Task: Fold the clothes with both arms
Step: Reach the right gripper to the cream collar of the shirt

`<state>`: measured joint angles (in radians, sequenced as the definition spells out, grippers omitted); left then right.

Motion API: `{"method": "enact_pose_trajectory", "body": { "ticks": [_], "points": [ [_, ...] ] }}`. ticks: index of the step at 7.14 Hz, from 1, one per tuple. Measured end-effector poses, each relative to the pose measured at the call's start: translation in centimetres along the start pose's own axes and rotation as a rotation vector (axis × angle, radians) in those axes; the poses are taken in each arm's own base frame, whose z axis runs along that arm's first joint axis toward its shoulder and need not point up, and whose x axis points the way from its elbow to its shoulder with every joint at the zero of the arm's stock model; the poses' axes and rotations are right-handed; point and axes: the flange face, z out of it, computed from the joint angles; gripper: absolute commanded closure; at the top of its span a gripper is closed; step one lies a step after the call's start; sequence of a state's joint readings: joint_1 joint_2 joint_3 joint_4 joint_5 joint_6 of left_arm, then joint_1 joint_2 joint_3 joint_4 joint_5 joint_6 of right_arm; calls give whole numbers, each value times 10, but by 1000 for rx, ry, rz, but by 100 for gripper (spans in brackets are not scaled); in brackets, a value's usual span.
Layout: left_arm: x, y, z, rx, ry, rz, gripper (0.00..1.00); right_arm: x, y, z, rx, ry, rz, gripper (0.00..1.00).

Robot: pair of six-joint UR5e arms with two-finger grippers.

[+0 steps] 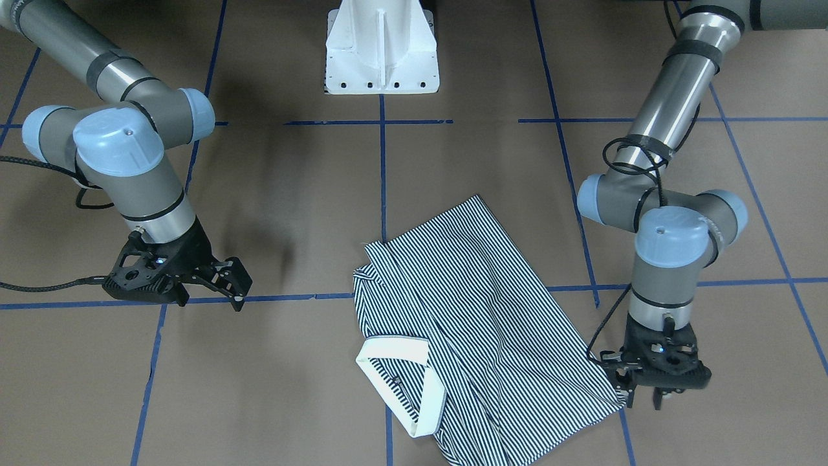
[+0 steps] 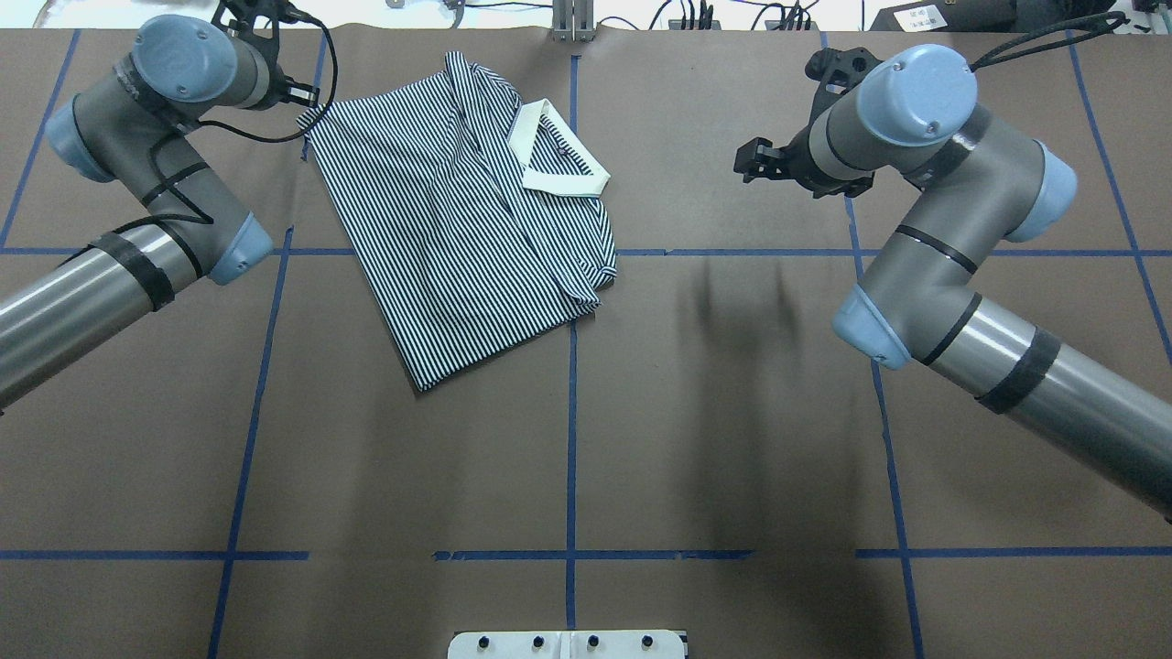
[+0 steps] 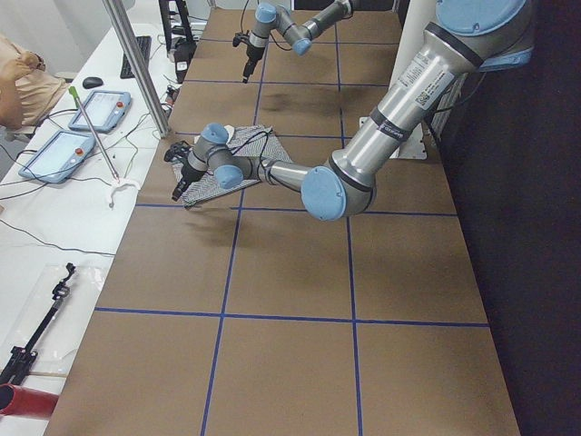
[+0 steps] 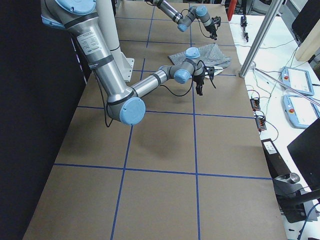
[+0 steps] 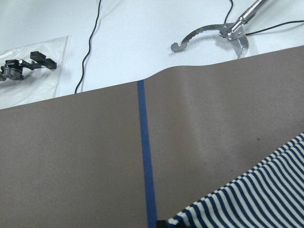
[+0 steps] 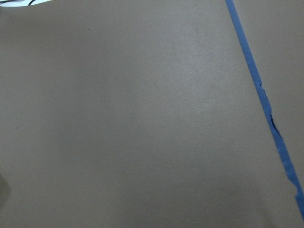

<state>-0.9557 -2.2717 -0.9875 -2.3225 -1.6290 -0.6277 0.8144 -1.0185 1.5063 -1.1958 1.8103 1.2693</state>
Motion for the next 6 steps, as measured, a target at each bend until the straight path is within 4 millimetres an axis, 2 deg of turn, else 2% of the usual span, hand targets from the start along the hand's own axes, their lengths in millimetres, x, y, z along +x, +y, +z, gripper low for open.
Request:
{"method": "enact_pose_trajectory", "body": {
  "ticks": [1, 3, 4, 5, 6],
  "points": [
    [-15, -4, -4, -15, 33, 30, 0, -41, 0, 5, 32, -9, 93, 24],
    [-26, -3, -7, -24, 64, 45, 0, -131, 9, 23, 92, -24, 277, 28],
    [-26, -3, -7, -23, 70, 44, 0, -163, 17, 37, 123, -32, 333, 29],
    [-26, -3, -8, -23, 72, 42, 0, -185, 24, 53, 148, -36, 366, 29],
    [-27, -3, -8, -23, 72, 39, 0, -197, 32, 66, 166, -31, 379, 29]
  ]
}}
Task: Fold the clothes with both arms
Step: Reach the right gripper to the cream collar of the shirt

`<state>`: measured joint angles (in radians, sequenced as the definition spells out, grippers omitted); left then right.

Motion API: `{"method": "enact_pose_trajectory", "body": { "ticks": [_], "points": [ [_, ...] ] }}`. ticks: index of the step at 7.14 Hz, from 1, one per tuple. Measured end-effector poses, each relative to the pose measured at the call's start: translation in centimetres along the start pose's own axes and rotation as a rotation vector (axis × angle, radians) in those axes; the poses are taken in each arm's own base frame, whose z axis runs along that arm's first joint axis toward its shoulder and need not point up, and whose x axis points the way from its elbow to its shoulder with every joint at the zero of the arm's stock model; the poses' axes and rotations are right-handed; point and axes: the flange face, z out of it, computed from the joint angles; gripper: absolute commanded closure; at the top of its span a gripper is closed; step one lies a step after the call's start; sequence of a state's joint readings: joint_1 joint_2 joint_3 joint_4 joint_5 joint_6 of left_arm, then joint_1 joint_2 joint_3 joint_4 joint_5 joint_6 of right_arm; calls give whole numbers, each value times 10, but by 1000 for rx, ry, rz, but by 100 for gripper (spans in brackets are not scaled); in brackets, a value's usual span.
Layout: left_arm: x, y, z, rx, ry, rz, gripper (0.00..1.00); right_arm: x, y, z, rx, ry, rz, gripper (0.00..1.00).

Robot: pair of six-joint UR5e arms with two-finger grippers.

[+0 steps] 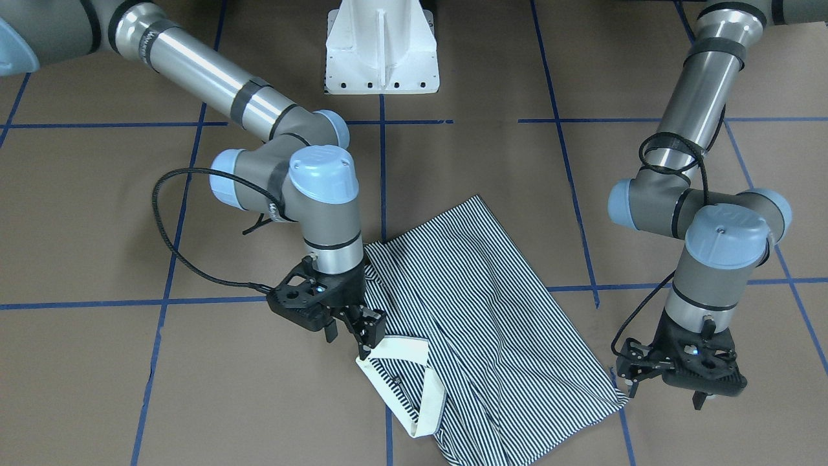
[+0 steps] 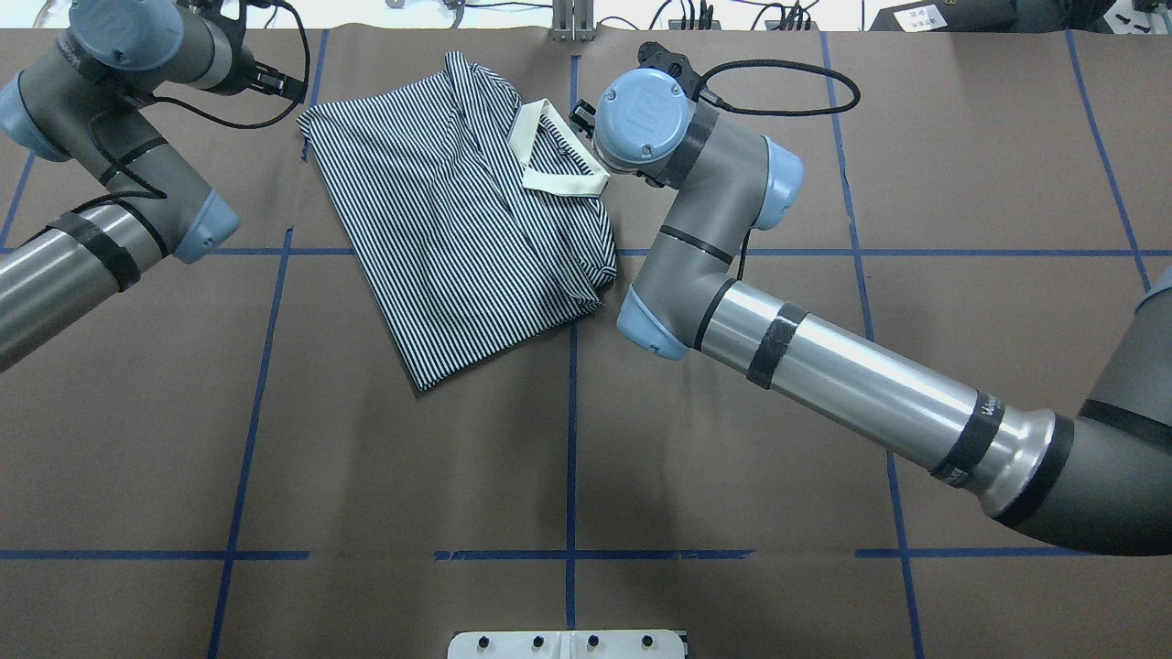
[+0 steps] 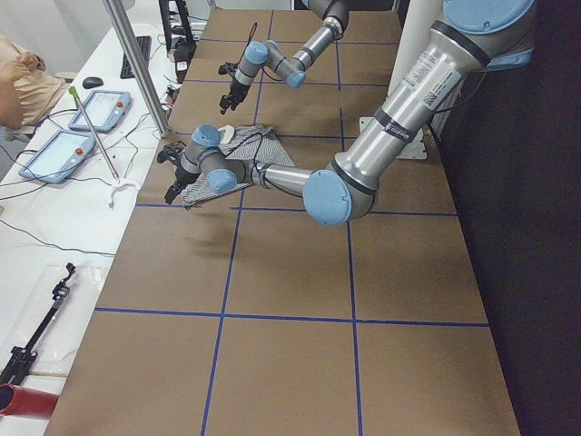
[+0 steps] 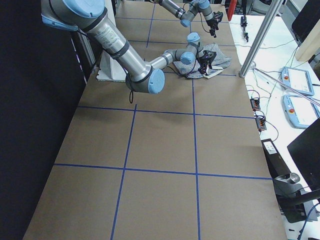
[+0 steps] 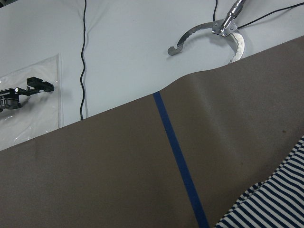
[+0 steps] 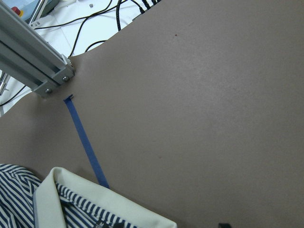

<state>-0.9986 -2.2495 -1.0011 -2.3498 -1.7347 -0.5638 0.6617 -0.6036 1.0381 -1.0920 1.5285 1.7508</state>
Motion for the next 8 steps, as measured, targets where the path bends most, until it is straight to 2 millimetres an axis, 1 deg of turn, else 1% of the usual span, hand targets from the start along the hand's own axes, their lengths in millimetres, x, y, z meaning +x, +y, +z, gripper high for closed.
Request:
{"method": "enact_pose_trajectory", "body": {
  "ticks": [2, 3, 5, 8],
  "points": [
    [0, 0, 0, 0, 2, -3, 0, 5, 21, 20, 29, 26, -3, 29],
    [1, 0, 0, 0, 2, -3, 0, 7, 30, 25, 40, 34, -4, 32],
    [1, 0, 0, 0, 2, -3, 0, 1, 45, 29, 59, 35, 18, 39],
    [1, 0, -1, 1, 3, -3, 0, -2, 50, 35, 76, 40, 42, 50]
  ]
}}
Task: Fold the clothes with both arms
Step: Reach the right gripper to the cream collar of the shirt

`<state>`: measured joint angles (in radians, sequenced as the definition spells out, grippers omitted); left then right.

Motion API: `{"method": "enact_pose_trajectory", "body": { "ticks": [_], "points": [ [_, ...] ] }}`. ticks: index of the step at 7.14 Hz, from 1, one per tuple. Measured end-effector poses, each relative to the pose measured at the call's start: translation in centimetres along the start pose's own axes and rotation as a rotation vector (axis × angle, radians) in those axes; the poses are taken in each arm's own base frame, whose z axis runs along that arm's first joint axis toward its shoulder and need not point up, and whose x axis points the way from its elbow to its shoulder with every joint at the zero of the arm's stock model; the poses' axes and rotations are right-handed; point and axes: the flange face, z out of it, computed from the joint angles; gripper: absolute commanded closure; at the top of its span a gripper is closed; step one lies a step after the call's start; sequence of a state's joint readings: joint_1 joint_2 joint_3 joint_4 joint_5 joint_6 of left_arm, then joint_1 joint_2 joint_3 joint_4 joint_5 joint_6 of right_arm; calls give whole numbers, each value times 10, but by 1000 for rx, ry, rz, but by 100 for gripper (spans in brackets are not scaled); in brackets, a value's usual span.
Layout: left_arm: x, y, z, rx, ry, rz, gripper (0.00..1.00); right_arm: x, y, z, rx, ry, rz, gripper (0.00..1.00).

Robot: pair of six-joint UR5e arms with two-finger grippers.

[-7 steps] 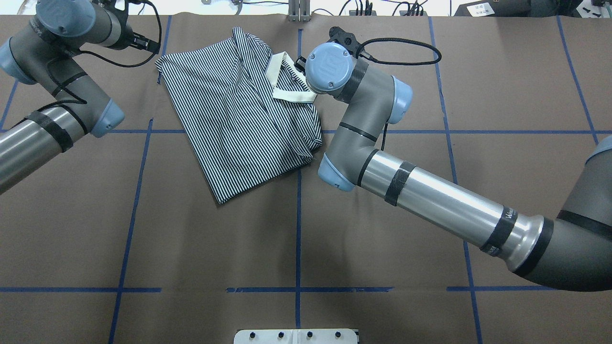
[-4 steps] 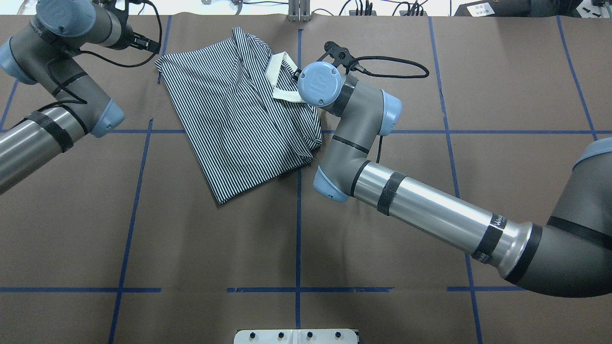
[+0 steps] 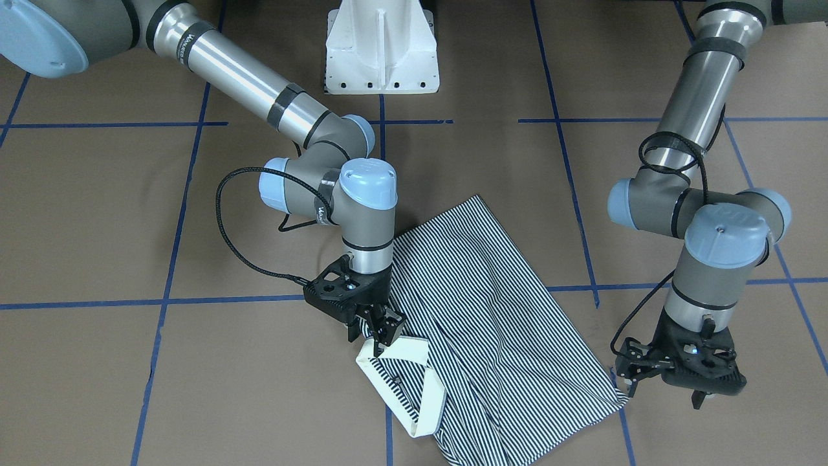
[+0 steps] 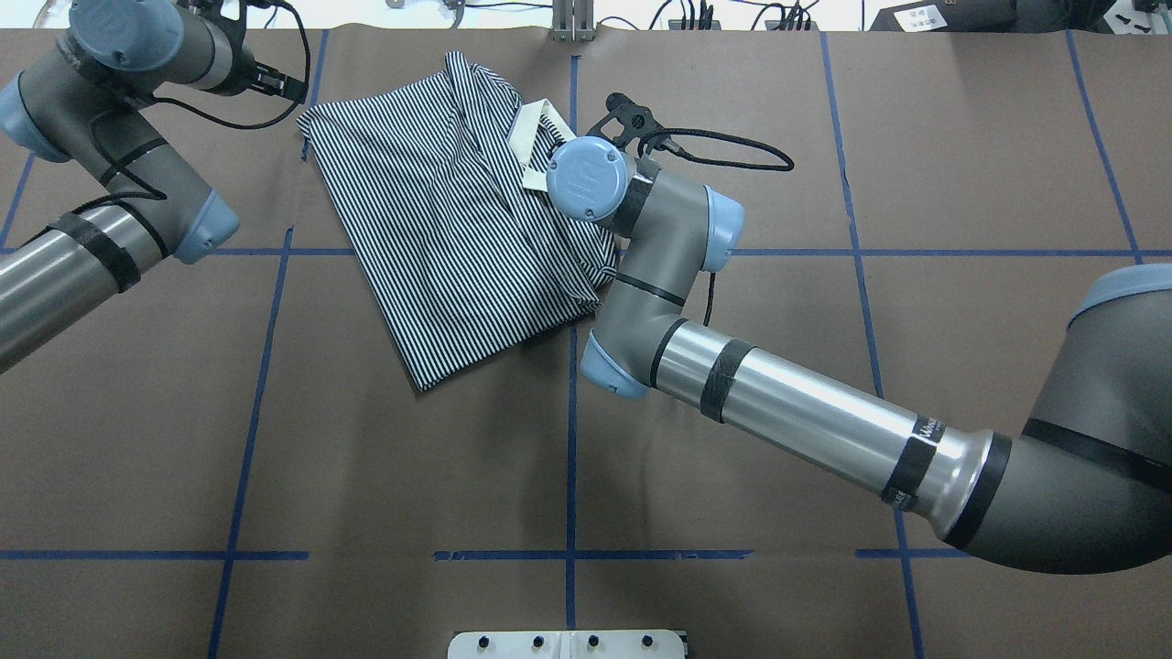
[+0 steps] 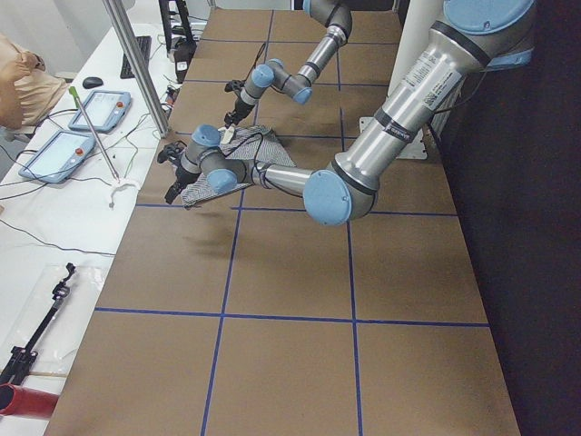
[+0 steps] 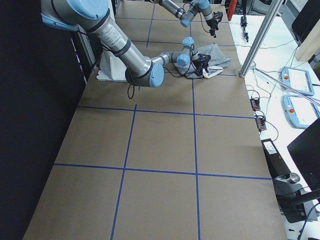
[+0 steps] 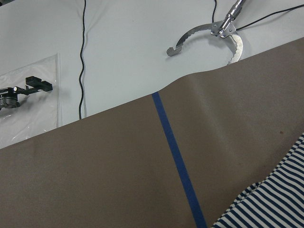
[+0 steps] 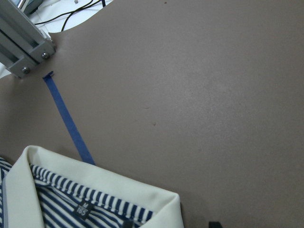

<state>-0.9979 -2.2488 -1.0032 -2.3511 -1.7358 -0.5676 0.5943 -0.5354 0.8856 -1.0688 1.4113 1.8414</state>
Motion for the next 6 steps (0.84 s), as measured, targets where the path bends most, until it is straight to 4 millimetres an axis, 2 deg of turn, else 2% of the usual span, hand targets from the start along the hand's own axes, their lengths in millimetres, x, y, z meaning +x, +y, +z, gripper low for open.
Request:
{"method": "enact_pose_trajectory", "body": {
  "ticks": [1, 2, 4, 6],
  "points": [
    [0, 0, 0, 0, 0, 0, 0, -1, 1, 2, 4, 3, 5, 63],
    [0, 0, 0, 0, 0, 0, 0, -2, 1, 5, 5, 1, 14, 100],
    [-1, 1, -1, 2, 1, 0, 0, -5, 1, 6, 3, -8, 38, 100],
    [0, 2, -3, 4, 4, 1, 0, -12, -3, -5, -8, -32, 48, 100]
  ]
}}
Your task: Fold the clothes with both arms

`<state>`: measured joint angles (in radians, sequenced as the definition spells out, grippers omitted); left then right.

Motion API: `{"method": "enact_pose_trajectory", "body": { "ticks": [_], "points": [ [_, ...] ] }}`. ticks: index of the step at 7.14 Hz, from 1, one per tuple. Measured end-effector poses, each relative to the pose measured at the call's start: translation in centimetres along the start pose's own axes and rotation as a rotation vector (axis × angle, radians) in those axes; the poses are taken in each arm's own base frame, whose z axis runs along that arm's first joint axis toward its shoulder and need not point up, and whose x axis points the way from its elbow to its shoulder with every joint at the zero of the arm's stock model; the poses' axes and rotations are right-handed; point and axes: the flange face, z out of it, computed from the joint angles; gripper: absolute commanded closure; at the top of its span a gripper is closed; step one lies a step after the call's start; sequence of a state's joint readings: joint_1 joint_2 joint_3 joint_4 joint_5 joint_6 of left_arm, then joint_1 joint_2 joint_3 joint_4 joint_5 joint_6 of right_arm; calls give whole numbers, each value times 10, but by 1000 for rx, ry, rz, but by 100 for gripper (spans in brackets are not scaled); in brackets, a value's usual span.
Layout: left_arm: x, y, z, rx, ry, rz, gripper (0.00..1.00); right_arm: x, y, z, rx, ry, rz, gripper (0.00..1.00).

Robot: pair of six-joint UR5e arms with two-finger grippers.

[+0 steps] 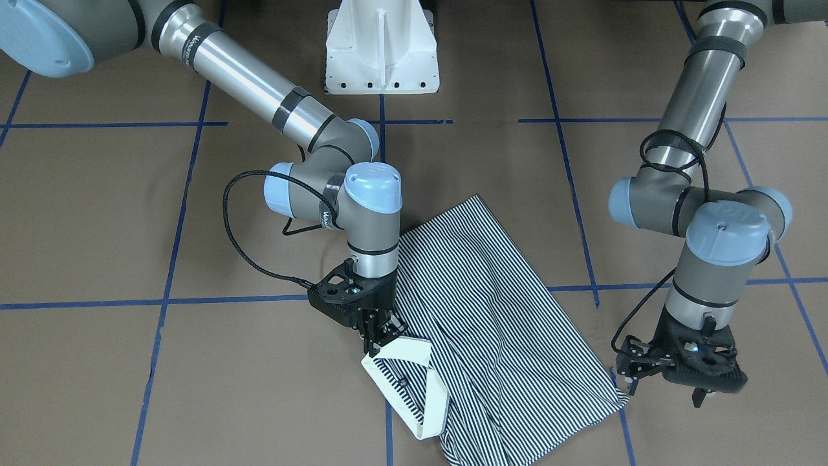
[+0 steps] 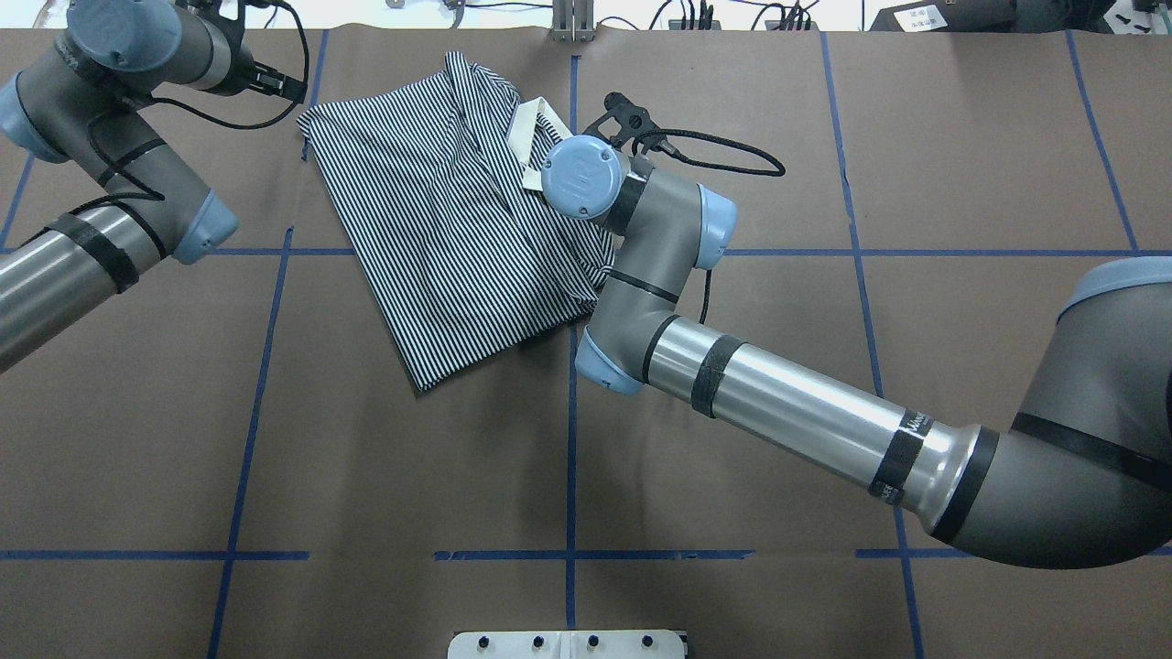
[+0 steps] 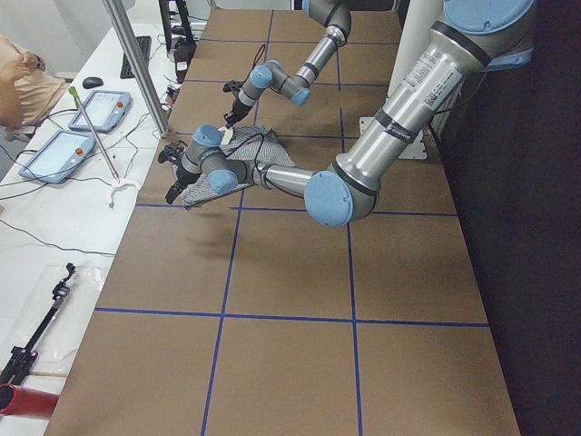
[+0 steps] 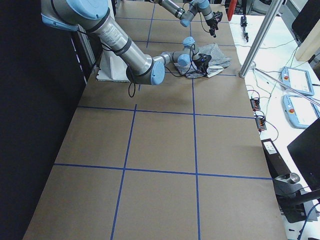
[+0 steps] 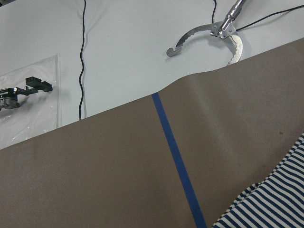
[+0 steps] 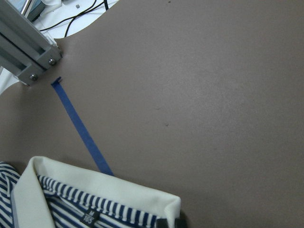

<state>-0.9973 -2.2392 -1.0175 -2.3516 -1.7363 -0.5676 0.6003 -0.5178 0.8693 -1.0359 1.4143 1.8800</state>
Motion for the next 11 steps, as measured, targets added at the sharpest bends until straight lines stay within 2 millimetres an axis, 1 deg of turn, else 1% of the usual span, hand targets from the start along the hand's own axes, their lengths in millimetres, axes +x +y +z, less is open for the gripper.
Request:
{"method": "enact_pose_trajectory", "body": {
  "ticks": [1, 2, 4, 6, 7, 8, 9, 10, 11],
  "points": [
    [1, -1, -2, 4, 3, 1, 0, 5, -4, -10, -8, -23, 4, 100],
    [4, -2, -4, 9, 8, 2, 0, 28, -11, -21, -20, -49, 7, 100],
    [9, -3, -7, 15, 15, 5, 0, 104, -21, -47, -48, -88, 1, 100],
    [13, -5, -11, 22, 22, 3, 0, 171, -19, -74, -76, -106, -19, 100],
    [17, -5, -12, 25, 27, -5, 0, 199, -16, -84, -78, -106, -32, 100],
    [23, -4, -13, 27, 36, -9, 0, 221, -15, -88, -74, -99, -43, 8],
    [28, -2, -15, 28, 43, -9, 0, 236, -15, -87, -70, -87, -61, 0],
    [31, 0, -17, 31, 50, -8, 0, 245, -16, -87, -69, -79, -90, 0],
    [33, 1, -19, 33, 55, -6, 0, 245, -17, -93, -69, -70, -144, 0]
  ]
}}
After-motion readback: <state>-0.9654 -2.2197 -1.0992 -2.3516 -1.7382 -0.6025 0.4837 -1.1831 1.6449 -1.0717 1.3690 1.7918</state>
